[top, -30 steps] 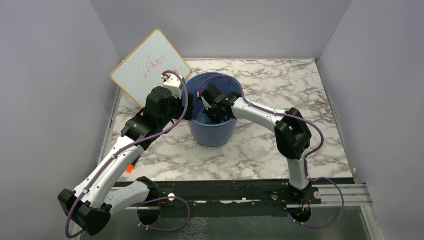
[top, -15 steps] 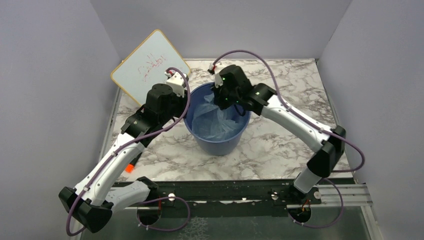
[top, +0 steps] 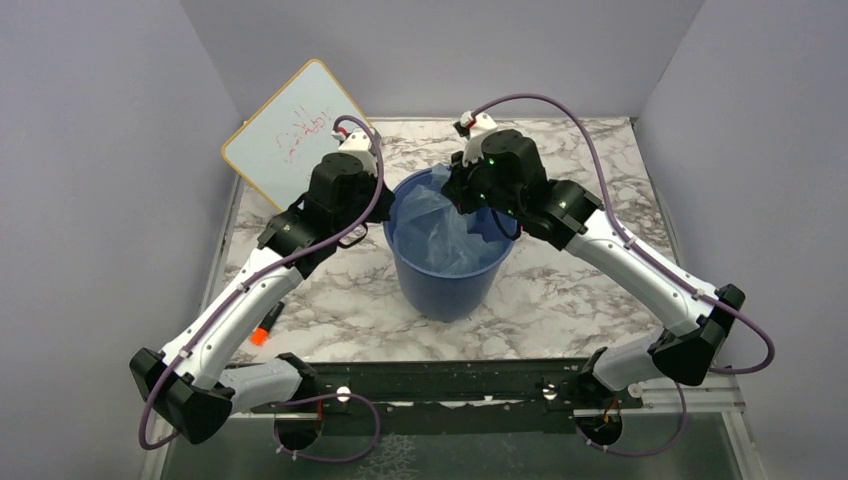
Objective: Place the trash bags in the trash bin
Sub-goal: Place the trash bag in the trash bin.
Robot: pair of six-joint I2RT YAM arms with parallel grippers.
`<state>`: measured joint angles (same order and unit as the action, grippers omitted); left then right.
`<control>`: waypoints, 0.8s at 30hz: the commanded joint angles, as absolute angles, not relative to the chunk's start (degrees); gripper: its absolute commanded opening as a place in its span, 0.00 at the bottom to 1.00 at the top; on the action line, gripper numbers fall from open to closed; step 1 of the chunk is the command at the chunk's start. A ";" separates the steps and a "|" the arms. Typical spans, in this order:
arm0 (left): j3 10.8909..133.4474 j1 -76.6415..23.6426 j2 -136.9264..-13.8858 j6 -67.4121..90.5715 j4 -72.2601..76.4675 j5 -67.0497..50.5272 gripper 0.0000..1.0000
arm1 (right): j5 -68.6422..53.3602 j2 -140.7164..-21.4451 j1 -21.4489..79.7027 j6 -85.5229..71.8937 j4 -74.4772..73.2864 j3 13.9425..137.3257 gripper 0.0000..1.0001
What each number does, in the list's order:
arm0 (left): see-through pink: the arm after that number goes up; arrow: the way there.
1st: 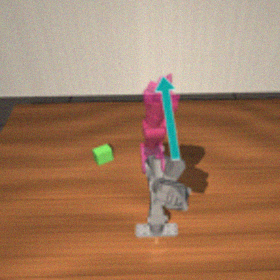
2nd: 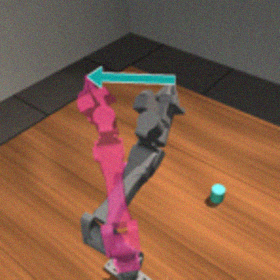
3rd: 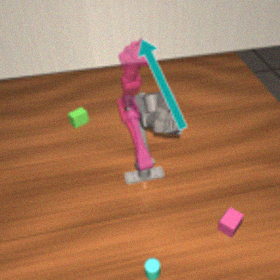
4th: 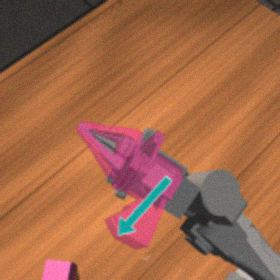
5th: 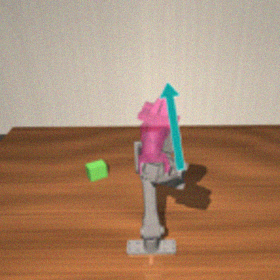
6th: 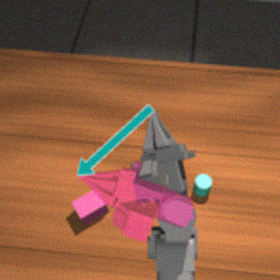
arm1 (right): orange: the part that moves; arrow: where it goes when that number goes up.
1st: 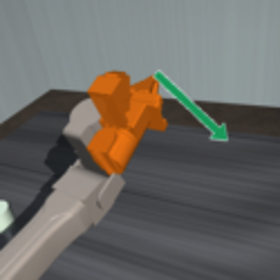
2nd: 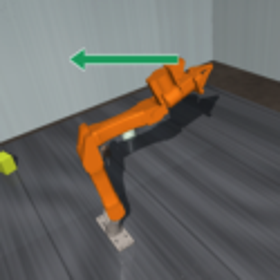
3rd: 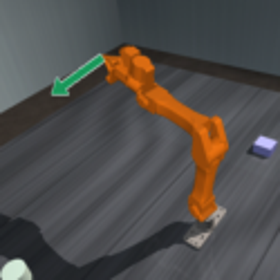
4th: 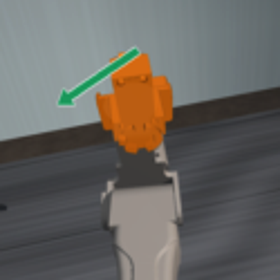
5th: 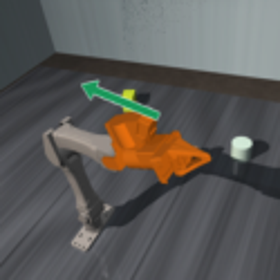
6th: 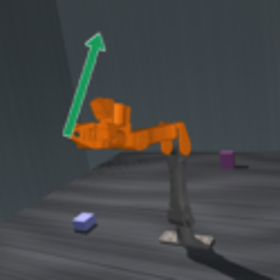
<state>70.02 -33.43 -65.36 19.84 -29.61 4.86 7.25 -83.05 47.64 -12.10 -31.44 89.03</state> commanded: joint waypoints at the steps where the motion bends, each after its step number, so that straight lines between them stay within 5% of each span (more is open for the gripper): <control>1: 70.13 -37.88 -66.60 29.98 -26.10 15.97 0.00 | 10.36 -79.87 47.99 -13.87 -27.30 88.90 0.01; 12: 63.70 -44.50 -61.42 37.24 -22.65 31.78 0.00 | 11.65 -75.23 47.98 -16.60 -28.26 85.91 0.01; 17: 58.89 -44.56 -59.20 36.92 -18.14 27.91 0.00 | 7.07 -72.34 47.98 -17.97 -26.76 81.85 0.01; 19: 58.07 -44.56 -59.20 35.23 -17.76 24.51 0.27 | 6.03 -71.70 47.97 -18.20 -26.81 81.26 0.01; 24: 56.44 -44.56 -55.28 30.66 -18.18 22.19 0.54 | 3.60 -70.11 47.95 -18.39 -24.81 79.80 0.01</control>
